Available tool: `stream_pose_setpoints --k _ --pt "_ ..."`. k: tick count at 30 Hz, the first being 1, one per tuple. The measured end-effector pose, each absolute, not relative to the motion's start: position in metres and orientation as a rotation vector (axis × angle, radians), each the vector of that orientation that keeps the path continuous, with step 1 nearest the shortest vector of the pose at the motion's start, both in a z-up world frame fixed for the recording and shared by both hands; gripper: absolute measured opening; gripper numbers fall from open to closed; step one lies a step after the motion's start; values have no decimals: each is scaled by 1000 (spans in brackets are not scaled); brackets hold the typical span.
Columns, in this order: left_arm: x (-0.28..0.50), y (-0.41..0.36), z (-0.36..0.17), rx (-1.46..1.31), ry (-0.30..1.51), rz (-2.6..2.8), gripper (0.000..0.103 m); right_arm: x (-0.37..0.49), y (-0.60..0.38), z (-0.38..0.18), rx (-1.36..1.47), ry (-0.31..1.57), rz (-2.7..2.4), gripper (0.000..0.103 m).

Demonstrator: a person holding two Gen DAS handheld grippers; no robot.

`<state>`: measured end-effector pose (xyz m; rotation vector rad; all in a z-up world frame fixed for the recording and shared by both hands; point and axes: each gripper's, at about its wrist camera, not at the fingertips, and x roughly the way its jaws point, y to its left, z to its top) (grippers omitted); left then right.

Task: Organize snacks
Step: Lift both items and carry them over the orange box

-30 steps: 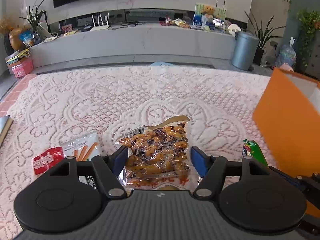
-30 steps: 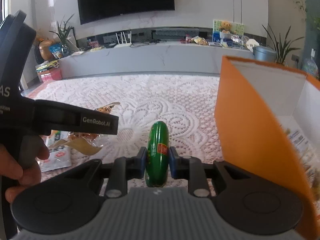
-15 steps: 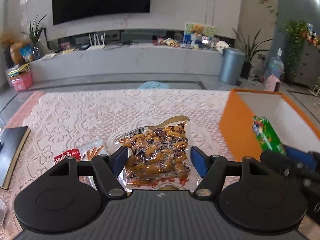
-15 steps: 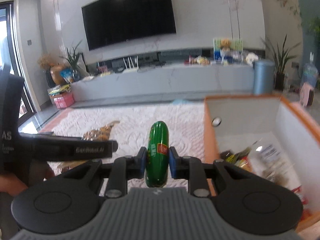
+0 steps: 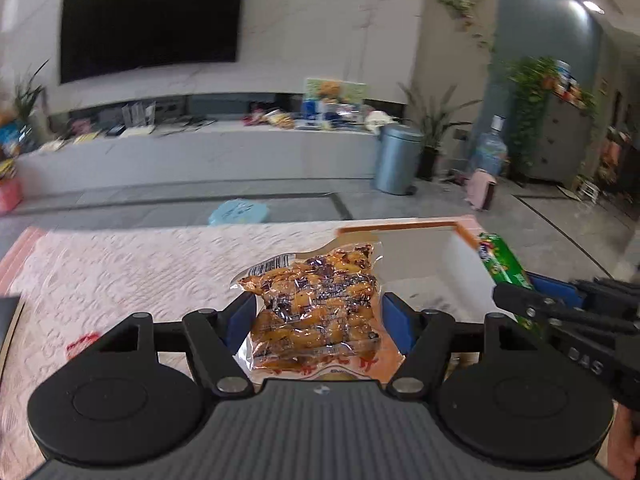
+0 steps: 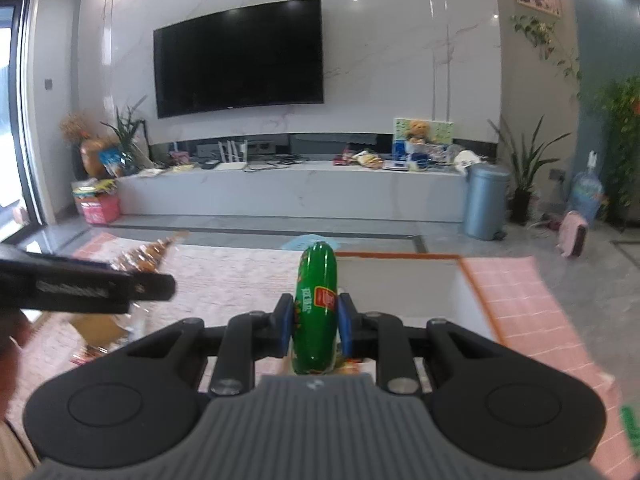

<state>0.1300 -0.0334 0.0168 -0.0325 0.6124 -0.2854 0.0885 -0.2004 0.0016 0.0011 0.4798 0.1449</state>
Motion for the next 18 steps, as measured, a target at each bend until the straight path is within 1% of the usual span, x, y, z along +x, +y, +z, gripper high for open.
stream_pose_setpoints --k 4,9,18 --pt "143 -67 21 11 639 -373 78 96 -235 6 -9 518 128 21" --pt "175 -106 13 77 687 -465 78 114 -268 0 -67 589 111 21" --pt "221 -159 -30 273 798 -535 78 169 -296 -40 -92 781 145 21"
